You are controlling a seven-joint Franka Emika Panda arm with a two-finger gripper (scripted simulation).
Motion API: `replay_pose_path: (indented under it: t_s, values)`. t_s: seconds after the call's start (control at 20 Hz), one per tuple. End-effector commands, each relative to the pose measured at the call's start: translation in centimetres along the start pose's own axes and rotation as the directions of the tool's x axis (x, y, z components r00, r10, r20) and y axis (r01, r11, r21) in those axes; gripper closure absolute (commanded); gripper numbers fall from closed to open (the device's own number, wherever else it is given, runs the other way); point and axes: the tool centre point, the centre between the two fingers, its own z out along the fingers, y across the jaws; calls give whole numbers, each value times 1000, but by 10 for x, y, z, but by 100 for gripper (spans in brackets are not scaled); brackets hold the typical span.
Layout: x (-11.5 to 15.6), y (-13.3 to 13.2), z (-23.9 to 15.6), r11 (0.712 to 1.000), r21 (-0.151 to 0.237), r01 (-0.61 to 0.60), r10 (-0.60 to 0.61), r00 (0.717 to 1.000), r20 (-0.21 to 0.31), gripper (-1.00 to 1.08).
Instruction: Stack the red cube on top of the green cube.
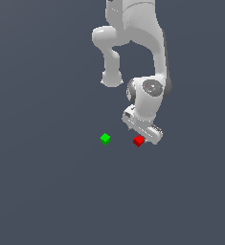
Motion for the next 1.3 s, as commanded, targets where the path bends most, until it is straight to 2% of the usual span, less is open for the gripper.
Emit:
replay_pose_path:
  t_s: [0.0,0.55,1.25]
  values:
    - [-3,-5,3,1000,1,-24,24,1000,0,-92]
    - [-6,-10,10,999,1,-45,45,999,1,-92]
    - [-5,-11,57,999,1,-49,49,999,1,-92]
